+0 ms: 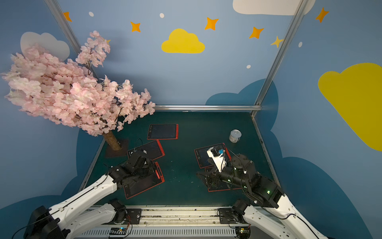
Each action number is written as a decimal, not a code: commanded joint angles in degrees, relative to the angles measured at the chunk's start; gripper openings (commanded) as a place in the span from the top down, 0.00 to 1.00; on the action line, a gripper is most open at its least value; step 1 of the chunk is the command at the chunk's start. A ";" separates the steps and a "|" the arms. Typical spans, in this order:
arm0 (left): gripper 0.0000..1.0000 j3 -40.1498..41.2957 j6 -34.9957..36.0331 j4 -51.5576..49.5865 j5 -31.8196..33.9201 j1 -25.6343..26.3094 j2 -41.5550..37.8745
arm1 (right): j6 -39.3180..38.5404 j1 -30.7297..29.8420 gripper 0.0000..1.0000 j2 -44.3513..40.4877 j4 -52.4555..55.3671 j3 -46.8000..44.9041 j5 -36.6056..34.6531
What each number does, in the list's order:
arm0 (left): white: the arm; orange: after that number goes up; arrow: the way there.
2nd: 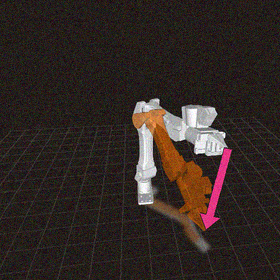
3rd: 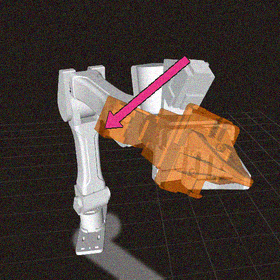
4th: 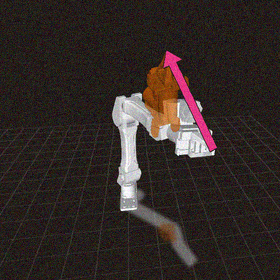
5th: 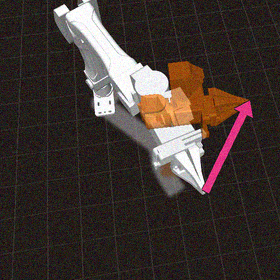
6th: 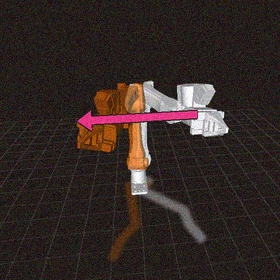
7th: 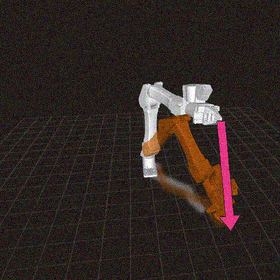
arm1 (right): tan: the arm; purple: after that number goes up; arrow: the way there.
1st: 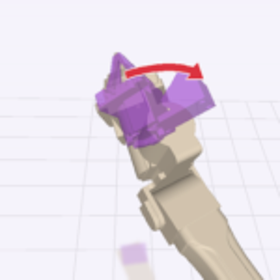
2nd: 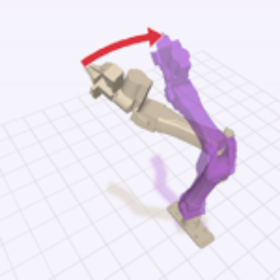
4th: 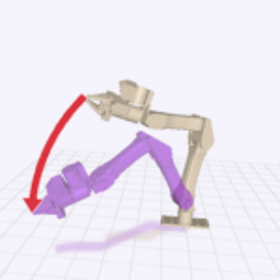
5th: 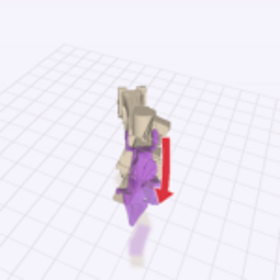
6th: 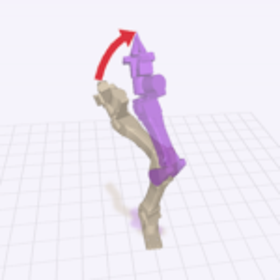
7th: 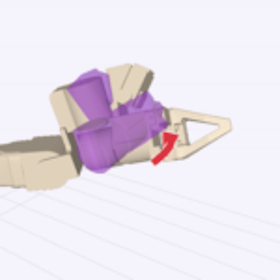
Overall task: Place the stylus back onto the writing tablet
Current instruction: Place the stylus on the writing tablet.
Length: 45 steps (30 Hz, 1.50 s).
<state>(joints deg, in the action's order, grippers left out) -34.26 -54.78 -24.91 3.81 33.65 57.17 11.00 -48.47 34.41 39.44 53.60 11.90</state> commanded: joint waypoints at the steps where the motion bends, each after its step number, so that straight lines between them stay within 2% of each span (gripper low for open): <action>1: 0.88 -0.85 0.51 -1.50 -0.69 -0.92 1.70 | -2.39 0.13 0.05 -2.43 1.41 -0.43 2.92; 13: 0.87 0.68 -2.04 4.20 -3.54 -1.92 7.37 | -1.15 0.05 0.04 -3.20 4.04 -0.86 -1.62; 26: 0.89 -0.98 -4.89 5.55 -5.65 -2.46 16.62 | 1.64 0.04 0.03 -5.58 7.44 -2.58 -4.90; 45: 0.91 -1.77 -2.28 7.05 -6.07 -4.37 18.99 | 1.96 0.04 0.03 -5.32 7.67 -2.94 -5.05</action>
<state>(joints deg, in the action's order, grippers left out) -34.61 -58.35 -17.91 -1.85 29.74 75.57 12.25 -48.47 29.30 46.59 51.20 7.46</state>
